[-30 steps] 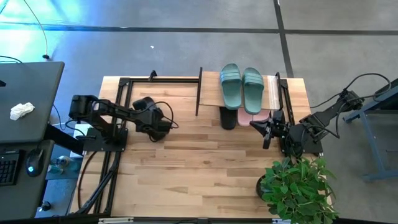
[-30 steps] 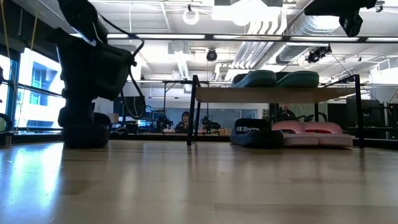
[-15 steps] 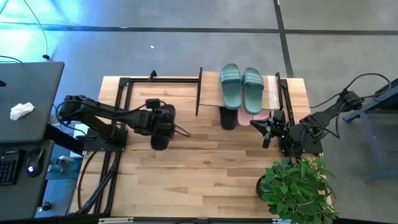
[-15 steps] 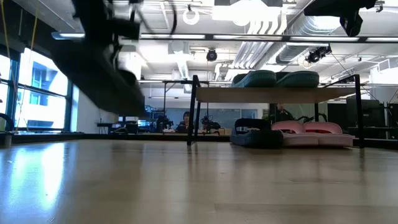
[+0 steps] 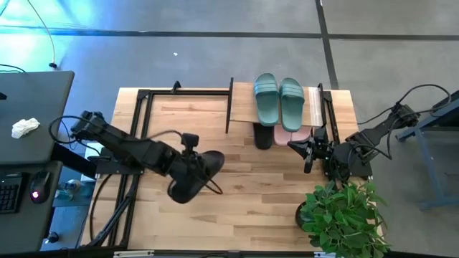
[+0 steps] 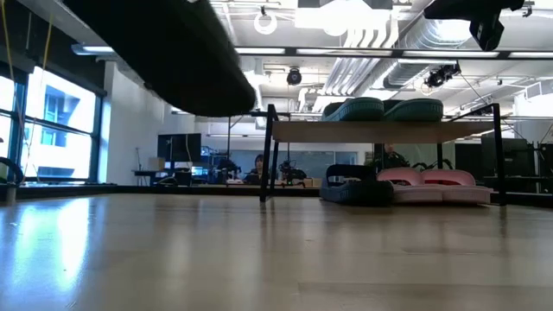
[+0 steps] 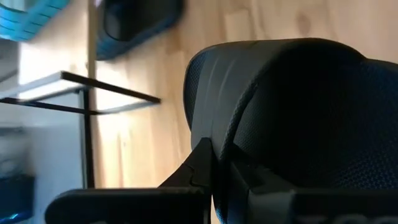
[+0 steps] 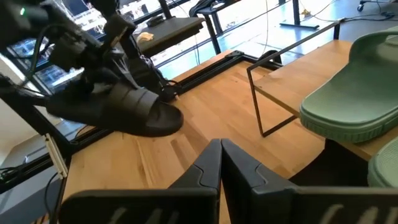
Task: Pick and place slides into the shelf
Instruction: Put the black slides under the shelf
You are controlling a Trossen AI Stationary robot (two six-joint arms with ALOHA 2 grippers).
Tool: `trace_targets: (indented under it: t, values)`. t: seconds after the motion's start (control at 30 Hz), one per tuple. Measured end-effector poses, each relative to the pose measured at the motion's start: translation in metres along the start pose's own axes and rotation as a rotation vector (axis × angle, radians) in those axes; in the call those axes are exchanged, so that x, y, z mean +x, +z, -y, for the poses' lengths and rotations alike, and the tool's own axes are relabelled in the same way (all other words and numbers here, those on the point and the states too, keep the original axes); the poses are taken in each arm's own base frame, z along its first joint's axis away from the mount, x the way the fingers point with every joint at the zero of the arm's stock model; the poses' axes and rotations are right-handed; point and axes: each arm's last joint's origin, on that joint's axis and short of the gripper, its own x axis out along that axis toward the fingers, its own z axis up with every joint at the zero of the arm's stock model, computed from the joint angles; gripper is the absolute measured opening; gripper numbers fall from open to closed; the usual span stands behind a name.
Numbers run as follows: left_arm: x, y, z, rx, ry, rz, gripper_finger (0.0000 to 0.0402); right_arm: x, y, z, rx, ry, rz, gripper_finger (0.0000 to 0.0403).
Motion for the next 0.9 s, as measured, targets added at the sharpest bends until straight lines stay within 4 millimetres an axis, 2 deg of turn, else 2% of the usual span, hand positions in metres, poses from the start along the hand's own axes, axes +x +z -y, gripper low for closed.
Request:
trace_targets:
  t: [0.1, 0.27, 0.4, 0.63, 0.9]
  values:
    - [0.024, 0.014, 0.018, -0.010, 0.072, -0.007, 0.0001, 0.000, 0.001, -0.001, 0.004, 0.004, 0.008, 0.0000]
    - [0.084, 0.039, 0.047, -0.022, 0.140, 0.001, 0.0000, 0.000, 0.002, -0.001, -0.010, 0.004, 0.020, 0.0000]
    - [0.123, 0.054, 0.053, -0.068, 0.217, -0.006, 0.0000, 0.000, 0.002, -0.001, -0.011, 0.005, 0.022, 0.0000]
    - [0.162, 0.085, 0.031, -0.082, 0.306, -0.098, 0.0000, 0.000, 0.003, -0.002, -0.009, 0.013, 0.018, 0.0000]
    - [0.195, 0.097, 0.007, -0.057, 0.344, -0.240, 0.0000, 0.000, 0.002, -0.002, -0.015, 0.020, 0.014, 0.0000]
